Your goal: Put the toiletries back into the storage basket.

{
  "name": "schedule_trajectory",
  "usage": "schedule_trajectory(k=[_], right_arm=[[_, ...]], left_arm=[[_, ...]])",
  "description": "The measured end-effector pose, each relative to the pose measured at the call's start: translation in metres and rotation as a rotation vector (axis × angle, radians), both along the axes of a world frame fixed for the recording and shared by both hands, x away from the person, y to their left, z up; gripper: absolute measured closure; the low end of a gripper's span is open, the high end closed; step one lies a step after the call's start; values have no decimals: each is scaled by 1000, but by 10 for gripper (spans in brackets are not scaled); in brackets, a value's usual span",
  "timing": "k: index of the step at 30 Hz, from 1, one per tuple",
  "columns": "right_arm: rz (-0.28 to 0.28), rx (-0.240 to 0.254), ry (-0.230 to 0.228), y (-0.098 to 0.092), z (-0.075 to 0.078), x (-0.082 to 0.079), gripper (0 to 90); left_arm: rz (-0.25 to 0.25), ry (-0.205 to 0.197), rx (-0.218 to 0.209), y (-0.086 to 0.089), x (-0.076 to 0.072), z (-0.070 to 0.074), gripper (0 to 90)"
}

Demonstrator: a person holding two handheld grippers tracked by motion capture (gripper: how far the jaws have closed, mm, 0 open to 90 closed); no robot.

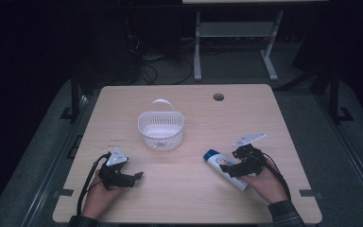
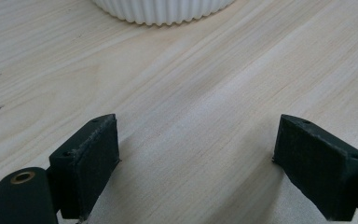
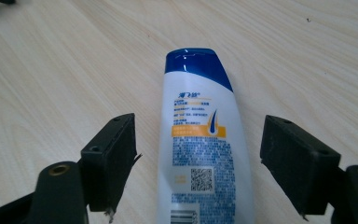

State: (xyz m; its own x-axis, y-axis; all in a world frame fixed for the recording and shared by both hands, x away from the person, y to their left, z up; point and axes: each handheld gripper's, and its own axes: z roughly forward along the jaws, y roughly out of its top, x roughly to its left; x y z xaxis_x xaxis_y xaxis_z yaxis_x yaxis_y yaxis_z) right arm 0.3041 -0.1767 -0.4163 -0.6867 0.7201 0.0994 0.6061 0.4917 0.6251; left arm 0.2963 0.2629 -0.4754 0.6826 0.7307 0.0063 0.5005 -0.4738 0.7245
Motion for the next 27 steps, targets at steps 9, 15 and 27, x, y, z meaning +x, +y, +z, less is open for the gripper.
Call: schedule_trajectory(k=[9,15,27], right_arm=[[13,-69,28,15,-6,14,243],[29,-115,42,26,-8,23,238],[38,-178,96,41,-17,38,243]], left_arm=[[0,-1,0,0,0,0,130],[0,0,0,0,0,0,130],[0,0,0,0,0,0,131]])
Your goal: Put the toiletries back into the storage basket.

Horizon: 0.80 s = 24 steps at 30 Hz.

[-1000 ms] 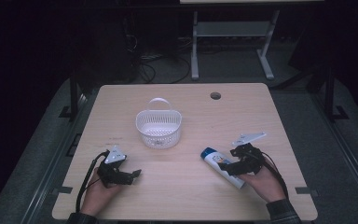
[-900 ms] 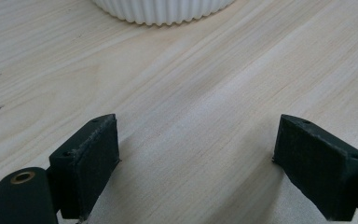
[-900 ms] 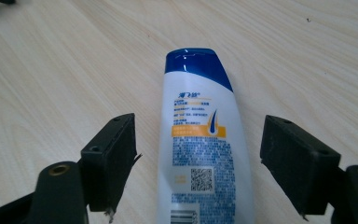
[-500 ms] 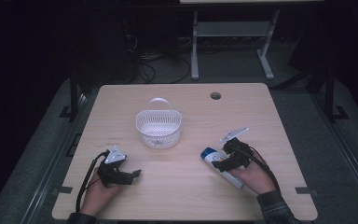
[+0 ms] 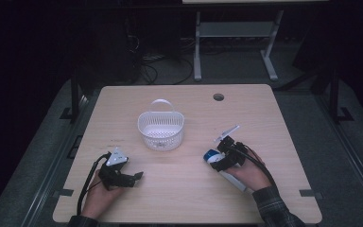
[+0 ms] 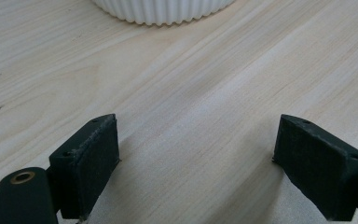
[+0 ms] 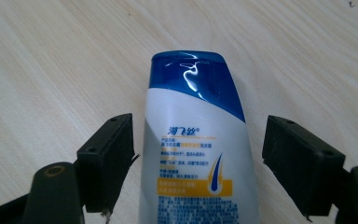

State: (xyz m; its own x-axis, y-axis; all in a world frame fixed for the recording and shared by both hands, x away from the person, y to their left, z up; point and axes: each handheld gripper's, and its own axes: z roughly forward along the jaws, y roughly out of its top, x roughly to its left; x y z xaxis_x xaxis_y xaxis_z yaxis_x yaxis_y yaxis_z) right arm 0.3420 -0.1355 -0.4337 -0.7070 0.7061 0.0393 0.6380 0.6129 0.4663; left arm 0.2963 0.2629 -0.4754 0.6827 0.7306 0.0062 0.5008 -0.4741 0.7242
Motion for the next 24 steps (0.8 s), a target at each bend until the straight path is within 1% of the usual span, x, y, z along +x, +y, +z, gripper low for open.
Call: schedule_trajectory(k=[2,5,9,17,20,24], right_arm=[[-3,-3,8,1,-2,2,247],[-5,-22,28,3,-6,4,249],[-3,-44,41,4,-10,4,250],[10,-64,41,6,-12,4,274],[16,-74,39,7,-13,4,307],[17,-82,38,7,-13,4,310]], left_arm=[[0,1,0,0,0,0,130],[0,1,1,0,0,0,130],[0,1,1,0,0,0,130],[0,1,0,0,0,0,130],[0,1,0,0,0,0,130],[0,0,0,0,0,0,130]])
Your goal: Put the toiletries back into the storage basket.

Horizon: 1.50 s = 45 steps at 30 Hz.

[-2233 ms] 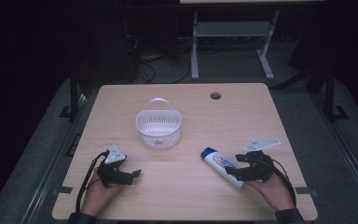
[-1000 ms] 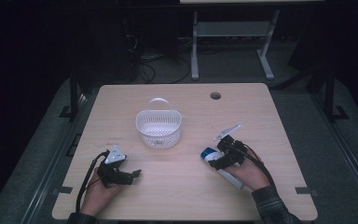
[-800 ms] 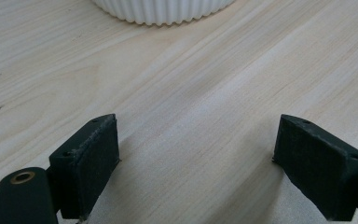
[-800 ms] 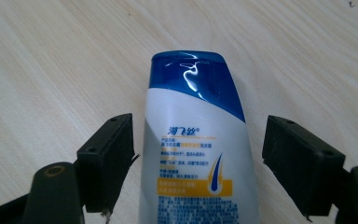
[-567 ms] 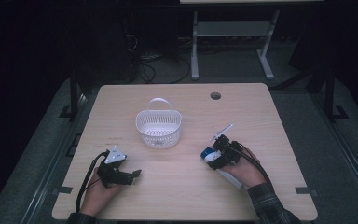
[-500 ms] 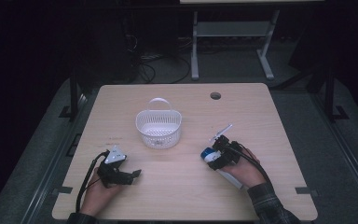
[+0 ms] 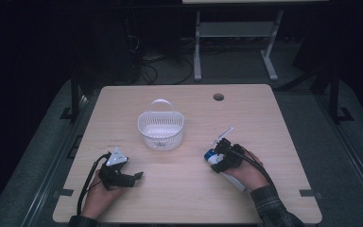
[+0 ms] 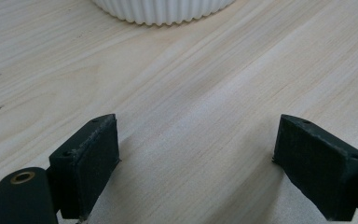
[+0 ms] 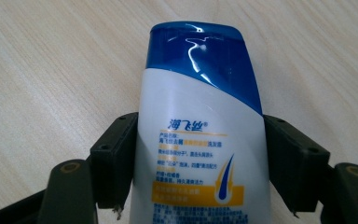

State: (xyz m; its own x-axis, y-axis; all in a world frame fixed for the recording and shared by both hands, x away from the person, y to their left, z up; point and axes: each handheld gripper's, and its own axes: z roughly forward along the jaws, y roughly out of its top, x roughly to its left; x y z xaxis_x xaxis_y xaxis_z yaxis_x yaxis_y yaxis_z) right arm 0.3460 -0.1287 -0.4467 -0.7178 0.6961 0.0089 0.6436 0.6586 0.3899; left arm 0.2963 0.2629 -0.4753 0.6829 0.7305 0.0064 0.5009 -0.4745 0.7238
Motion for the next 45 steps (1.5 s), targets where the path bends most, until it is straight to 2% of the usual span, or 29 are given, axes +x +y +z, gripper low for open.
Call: schedule_trajectory(k=[9,14,26,45], right_arm=[[-1,-6,-12,0,0,-1,322],[-15,8,-15,-3,1,-1,323],[-28,81,-60,-17,11,-7,325],[-61,202,-170,-35,36,-27,327]], left_arm=[[0,0,0,0,0,0,130],[-2,1,1,0,0,0,130],[0,0,0,0,0,0,130],[3,-1,-5,0,0,0,130]])
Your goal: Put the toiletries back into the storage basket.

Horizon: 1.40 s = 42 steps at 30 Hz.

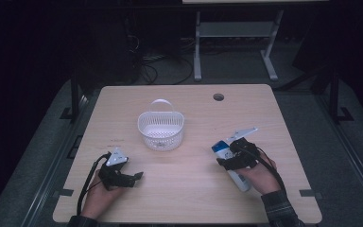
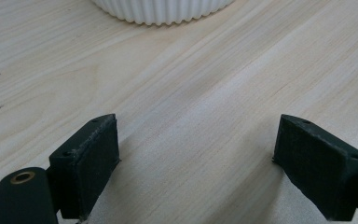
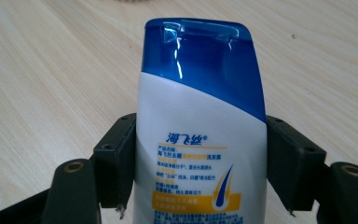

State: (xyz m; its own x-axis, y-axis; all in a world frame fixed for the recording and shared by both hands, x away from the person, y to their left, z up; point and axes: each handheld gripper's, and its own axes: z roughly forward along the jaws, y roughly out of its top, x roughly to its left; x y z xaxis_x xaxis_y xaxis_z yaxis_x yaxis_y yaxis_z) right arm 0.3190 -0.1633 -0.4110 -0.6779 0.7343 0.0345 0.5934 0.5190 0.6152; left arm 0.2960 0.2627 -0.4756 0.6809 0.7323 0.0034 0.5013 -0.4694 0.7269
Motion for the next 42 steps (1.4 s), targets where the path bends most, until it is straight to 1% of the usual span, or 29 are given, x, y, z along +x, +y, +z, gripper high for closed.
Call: schedule_trajectory(k=[16,24,32,35,42], right_arm=[[-42,122,-108,-24,14,-17,328],[-40,152,-165,-29,17,-27,329],[-50,185,-223,-37,20,-36,331],[-50,194,-244,-40,20,-38,332],[-56,237,-279,-43,24,-40,332]], left_arm=[[-2,0,3,0,0,0,130],[-2,0,3,0,0,0,130],[-2,0,3,0,0,0,130],[-2,0,3,0,0,0,130],[-2,1,3,0,0,0,130]])
